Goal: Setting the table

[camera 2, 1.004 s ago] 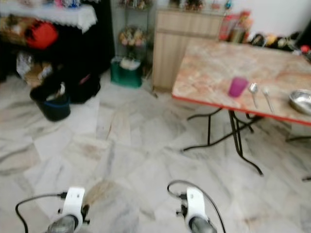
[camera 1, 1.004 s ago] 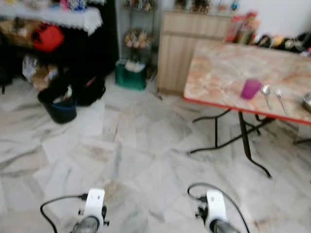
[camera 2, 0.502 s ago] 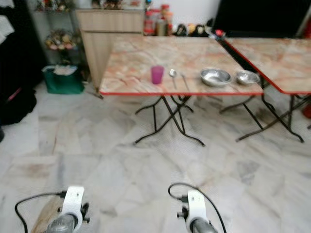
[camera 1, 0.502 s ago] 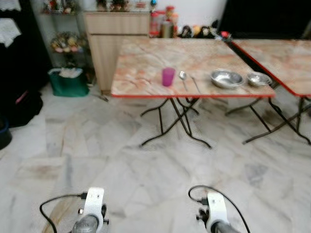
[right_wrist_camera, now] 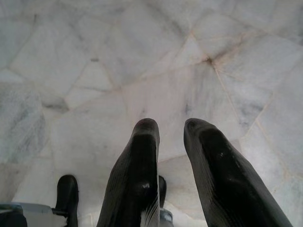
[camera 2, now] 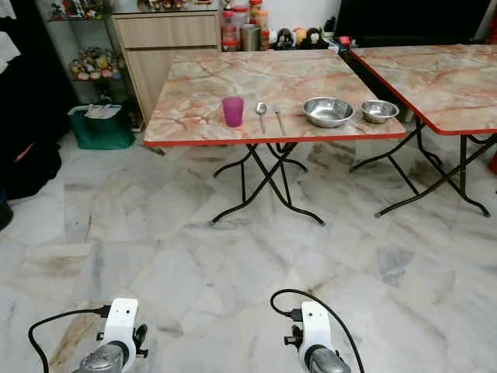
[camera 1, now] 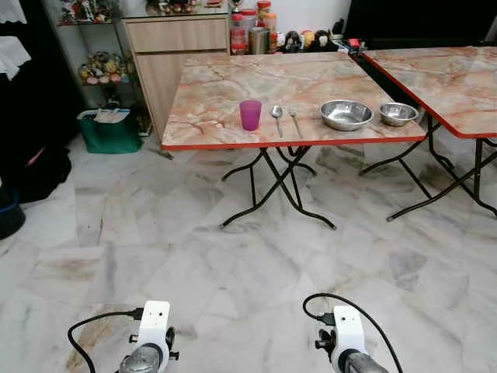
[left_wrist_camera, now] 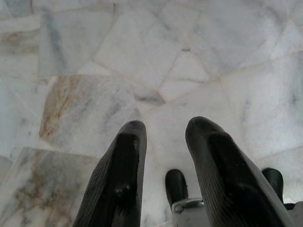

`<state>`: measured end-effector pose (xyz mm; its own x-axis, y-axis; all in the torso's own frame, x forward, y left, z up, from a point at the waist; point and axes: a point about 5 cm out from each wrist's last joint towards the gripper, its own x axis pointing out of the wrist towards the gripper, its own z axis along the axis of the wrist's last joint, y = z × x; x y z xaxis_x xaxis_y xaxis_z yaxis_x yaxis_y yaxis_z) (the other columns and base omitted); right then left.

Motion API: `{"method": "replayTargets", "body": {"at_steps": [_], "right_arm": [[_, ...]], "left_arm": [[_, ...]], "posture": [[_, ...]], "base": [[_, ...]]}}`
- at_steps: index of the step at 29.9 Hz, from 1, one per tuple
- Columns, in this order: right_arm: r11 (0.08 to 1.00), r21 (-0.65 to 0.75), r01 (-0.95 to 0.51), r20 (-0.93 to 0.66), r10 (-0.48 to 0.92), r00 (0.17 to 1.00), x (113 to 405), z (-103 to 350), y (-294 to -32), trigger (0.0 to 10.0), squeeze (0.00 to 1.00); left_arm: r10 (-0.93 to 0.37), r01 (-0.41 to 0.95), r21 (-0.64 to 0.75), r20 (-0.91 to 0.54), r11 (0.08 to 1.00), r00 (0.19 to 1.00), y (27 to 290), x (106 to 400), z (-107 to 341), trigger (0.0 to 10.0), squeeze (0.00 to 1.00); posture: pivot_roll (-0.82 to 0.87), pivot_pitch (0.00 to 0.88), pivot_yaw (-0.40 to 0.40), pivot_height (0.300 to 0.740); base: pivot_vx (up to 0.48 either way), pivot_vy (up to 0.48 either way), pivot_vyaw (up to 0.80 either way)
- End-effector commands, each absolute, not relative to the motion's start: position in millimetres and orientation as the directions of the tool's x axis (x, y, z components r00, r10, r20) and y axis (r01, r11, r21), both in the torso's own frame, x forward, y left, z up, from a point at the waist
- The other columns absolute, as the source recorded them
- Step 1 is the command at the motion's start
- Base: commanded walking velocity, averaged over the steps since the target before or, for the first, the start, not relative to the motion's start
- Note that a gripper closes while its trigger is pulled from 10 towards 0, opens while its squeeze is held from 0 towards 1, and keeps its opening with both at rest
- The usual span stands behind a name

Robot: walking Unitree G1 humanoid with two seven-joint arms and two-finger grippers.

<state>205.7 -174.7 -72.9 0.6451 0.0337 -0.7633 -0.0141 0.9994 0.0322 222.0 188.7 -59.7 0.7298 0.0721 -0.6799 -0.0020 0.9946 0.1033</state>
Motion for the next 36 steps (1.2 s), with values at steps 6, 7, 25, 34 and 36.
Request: {"method": "replayTargets", "body": {"at_steps": [6,7,25,34,36], "right_arm": [[1.0,0.031,0.004,-0.742,0.02,0.67,215.4,-67.0,-177.5,10.0,0.0],[0.999,0.032,0.005,-0.741,0.02,0.671,215.6,-66.9,-177.3,10.0,0.0],[1.0,0.028,-0.004,-0.742,0.023,0.67,214.2,-67.8,-175.5,10.0,0.0],[1.0,0.021,-0.018,-0.742,0.028,0.669,212.9,-68.4,-176.0,10.0,0.0],[1.0,0.024,-0.014,-0.744,0.027,0.667,212.4,-68.8,-175.7,10.0,0.0]], "left_arm": [[0.083,-0.025,0.096,-0.675,0.995,0.733,190.7,226.3,-57.1,10.0,0.0],[0.083,-0.024,0.096,-0.675,0.995,0.733,190.6,226.3,-57.1,10.0,0.0],[0.083,-0.025,0.094,-0.673,0.995,0.735,191.8,227.5,-56.2,10.0,0.0],[0.081,-0.025,0.093,-0.674,0.995,0.734,191.2,227.3,-56.4,10.0,0.0],[0.081,-0.025,0.093,-0.674,0.995,0.734,191.7,227.4,-56.3,10.0,0.0]], "posture": [[0.04,0.0,-0.005,0.74],[0.04,0.0,-0.005,0.74],[0.02,0.0,0.005,0.74],[0.02,0.0,0.003,0.74],[0.02,0.0,0.006,0.74]], "base": [[0.266,0.0,0.0],[0.285,0.0,0.0],[0.314,0.0,0.0],[0.316,0.0,0.19],[0.319,0.0,0.0]]}}
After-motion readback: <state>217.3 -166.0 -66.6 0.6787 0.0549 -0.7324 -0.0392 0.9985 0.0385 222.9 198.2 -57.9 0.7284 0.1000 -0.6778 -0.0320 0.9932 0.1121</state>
